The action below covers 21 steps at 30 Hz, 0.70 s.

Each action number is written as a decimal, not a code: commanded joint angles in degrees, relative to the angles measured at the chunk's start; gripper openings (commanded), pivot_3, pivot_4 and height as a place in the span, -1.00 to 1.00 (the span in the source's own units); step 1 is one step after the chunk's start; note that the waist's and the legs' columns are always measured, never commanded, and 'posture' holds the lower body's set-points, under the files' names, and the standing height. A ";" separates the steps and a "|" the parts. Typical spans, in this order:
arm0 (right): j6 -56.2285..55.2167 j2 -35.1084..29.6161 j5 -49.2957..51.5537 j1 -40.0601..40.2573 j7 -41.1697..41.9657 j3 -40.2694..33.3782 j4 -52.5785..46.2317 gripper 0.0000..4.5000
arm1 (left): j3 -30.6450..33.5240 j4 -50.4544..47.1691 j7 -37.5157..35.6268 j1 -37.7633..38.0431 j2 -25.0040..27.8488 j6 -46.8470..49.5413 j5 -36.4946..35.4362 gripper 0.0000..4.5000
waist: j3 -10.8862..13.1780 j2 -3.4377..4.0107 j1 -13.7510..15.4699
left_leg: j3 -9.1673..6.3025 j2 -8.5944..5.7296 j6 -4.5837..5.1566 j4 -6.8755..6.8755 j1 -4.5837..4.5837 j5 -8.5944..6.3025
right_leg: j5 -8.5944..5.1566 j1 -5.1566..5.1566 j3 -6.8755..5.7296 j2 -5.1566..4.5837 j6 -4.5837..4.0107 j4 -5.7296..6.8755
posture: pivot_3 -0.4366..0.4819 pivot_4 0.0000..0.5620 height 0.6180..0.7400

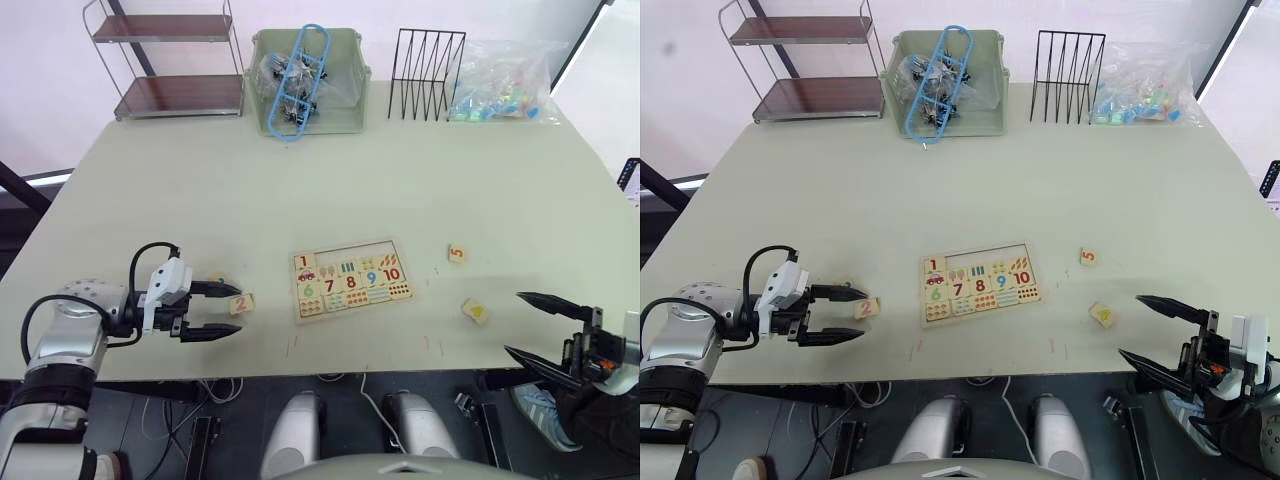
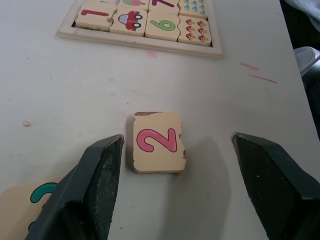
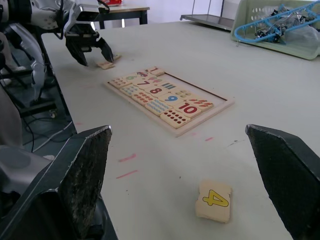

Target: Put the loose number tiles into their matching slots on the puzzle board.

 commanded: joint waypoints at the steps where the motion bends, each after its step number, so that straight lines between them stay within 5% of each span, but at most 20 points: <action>1: 0.21 -0.72 0.84 0.25 -0.48 -0.67 -2.35 1.00 | 0.66 -1.23 0.34 -0.26 0.24 -0.88 1.01 0.63 | 0.00 0.00 -0.01 | 0.00 0.00 0.00 0.00 0.00 0.00 | 0.00 0.00 0.00 0.00 0.00 0.00 | -0.05 -0.47 1.00; 21: -0.01 -2.06 1.28 0.11 2.02 -0.70 -3.45 1.00 | 1.78 -7.72 6.64 4.40 1.35 0.85 2.66 0.63 | 0.00 0.00 0.12 | 0.00 0.00 0.00 0.00 0.01 0.00 | 0.00 0.00 0.01 -0.01 0.00 0.00 | -0.05 -0.47 1.00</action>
